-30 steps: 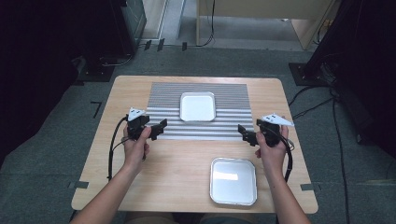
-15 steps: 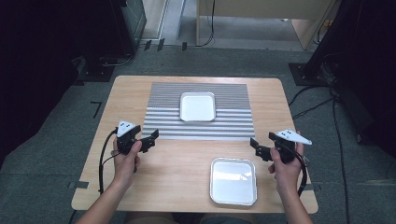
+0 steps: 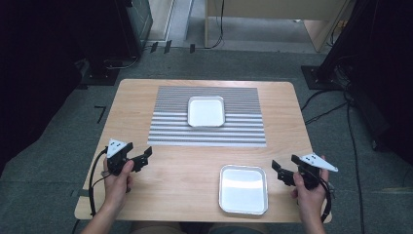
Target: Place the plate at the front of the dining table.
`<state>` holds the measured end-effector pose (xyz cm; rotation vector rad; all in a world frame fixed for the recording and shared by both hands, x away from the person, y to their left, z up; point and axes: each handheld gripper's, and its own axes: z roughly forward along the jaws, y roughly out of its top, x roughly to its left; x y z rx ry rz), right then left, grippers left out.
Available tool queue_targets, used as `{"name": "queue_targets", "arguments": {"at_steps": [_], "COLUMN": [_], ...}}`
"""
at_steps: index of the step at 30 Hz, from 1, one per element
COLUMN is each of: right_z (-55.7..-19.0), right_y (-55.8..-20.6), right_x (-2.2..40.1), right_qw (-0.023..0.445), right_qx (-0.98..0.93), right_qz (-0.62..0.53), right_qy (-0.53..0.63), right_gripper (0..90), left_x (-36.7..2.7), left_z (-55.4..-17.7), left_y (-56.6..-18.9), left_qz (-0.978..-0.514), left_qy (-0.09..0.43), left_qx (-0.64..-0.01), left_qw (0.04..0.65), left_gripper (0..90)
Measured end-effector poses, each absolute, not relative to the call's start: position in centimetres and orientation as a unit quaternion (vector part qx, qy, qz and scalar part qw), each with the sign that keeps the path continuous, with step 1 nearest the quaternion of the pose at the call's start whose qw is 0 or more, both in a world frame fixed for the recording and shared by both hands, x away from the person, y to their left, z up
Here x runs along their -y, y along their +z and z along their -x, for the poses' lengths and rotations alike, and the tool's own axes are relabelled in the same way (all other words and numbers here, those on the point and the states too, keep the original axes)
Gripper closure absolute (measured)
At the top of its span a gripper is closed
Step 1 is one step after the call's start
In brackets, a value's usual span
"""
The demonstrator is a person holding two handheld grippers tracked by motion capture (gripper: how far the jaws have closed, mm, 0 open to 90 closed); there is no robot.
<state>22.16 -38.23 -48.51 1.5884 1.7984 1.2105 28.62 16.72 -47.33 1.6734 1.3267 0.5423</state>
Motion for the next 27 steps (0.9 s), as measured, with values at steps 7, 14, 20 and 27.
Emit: {"name": "queue_targets", "arguments": {"at_steps": [7, 14, 20, 27], "right_z": [-20.5, -19.0, -18.2, -18.0], "right_y": [-49.6, -50.8, -51.8, -52.4], "right_x": [39.7, 41.0, 41.9, 41.7], "right_qw": [0.231, 0.234, 0.221, 0.231], "right_qx": [-0.650, -0.649, -0.643, -0.654], "right_qz": [-0.588, -0.602, -0.619, -0.628], "right_qy": [0.423, 0.402, 0.393, 0.354], "right_gripper": [14.2, 14.2, 14.4, 14.4], "left_x": [-19.3, -21.7, -23.8, -24.7], "left_z": [-26.9, -25.2, -24.2, -23.3], "left_y": [-48.6, -49.5, -50.8, -51.5], "left_qz": [-0.671, -0.664, -0.661, -0.680], "left_qy": [0.216, 0.219, 0.224, 0.270], "left_qx": [-0.557, -0.573, -0.596, -0.601], "left_qw": [0.439, 0.427, 0.397, 0.323], "left_gripper": [19.2, 19.1, 19.1, 19.1]}}
